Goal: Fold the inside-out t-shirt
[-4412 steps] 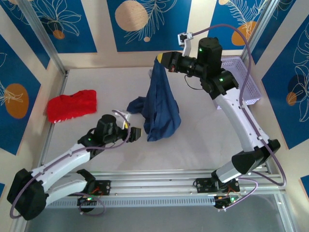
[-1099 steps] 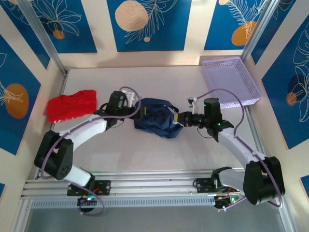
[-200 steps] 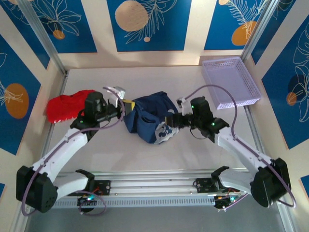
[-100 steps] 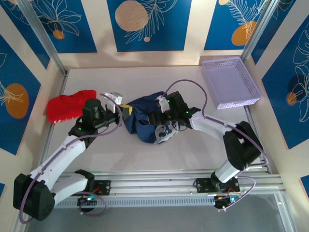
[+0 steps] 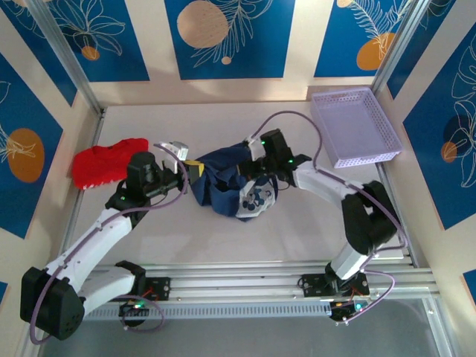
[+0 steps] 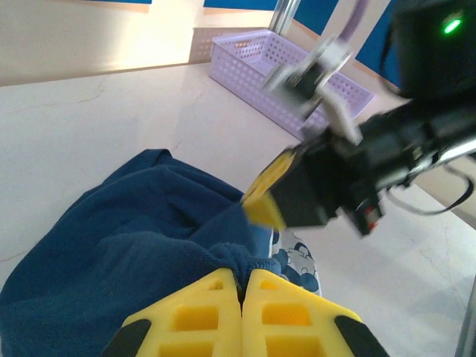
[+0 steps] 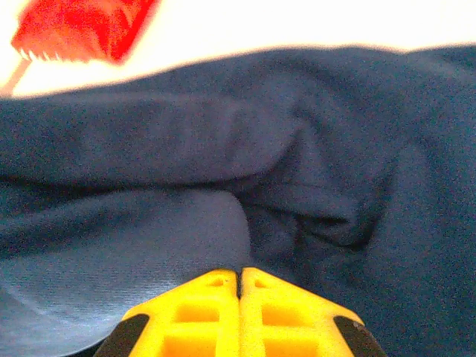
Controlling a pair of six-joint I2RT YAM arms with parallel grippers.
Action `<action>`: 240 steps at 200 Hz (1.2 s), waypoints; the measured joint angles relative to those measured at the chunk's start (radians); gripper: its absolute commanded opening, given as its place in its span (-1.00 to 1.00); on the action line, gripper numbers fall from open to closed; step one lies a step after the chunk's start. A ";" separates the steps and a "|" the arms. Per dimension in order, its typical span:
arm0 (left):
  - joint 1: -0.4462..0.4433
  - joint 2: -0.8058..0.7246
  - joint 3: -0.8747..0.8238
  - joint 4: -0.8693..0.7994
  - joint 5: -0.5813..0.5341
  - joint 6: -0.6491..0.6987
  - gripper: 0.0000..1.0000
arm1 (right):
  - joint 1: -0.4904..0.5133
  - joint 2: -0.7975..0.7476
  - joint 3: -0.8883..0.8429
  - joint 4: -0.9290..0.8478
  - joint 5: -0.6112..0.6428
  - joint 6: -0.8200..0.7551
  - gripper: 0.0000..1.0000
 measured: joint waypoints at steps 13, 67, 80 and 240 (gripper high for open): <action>0.000 0.000 0.002 -0.001 0.001 -0.004 -1.00 | -0.040 -0.082 0.002 -0.027 -0.002 -0.006 -1.00; -0.077 0.053 0.166 -0.055 0.032 -0.034 -1.00 | -0.161 -0.388 0.127 -0.128 0.013 -0.026 -1.00; -0.142 0.088 0.251 -0.077 0.037 -0.031 -1.00 | -0.171 -0.421 0.198 -0.169 0.038 -0.039 -1.00; -0.186 0.273 0.098 -0.162 -0.362 -0.270 -1.00 | -0.079 0.307 0.663 -0.489 0.068 -0.076 -0.08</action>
